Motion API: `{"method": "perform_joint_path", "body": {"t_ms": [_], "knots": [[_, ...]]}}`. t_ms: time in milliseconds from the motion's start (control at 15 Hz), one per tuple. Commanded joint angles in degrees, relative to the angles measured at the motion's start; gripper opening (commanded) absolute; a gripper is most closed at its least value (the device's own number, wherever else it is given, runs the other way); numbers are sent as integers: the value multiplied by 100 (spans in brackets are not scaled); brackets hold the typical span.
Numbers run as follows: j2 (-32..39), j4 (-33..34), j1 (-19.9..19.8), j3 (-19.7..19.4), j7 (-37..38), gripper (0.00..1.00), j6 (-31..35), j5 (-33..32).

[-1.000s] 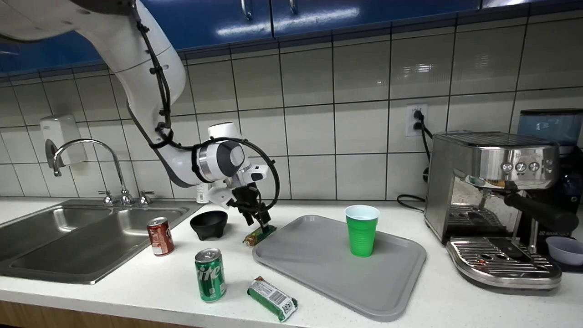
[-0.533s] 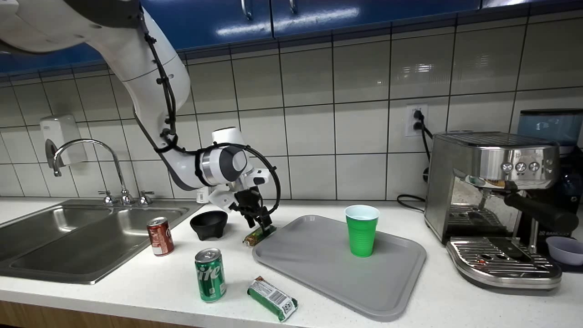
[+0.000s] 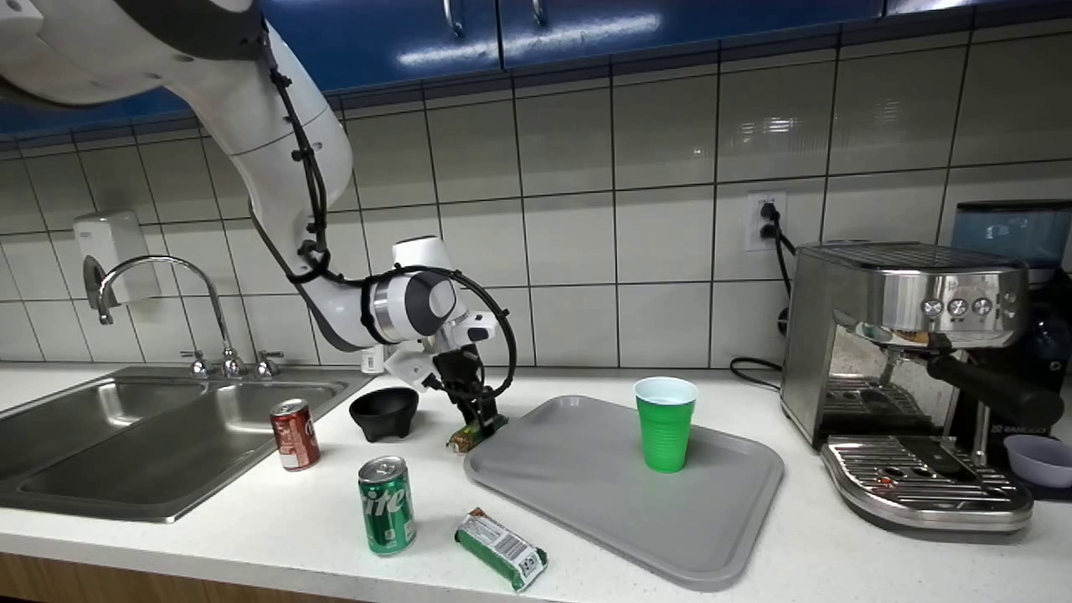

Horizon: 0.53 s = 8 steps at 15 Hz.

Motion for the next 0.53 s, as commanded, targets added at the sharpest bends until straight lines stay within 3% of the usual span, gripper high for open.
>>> {"method": "perform_joint_path", "body": {"t_ms": [0, 133, 467], "knots": [[33, 129, -143, 112, -239, 28, -70, 139], [-2, 90, -139, 109, -242, 13, -60, 136], [-181, -39, -105, 45, -230, 11, 55, 104]]}}
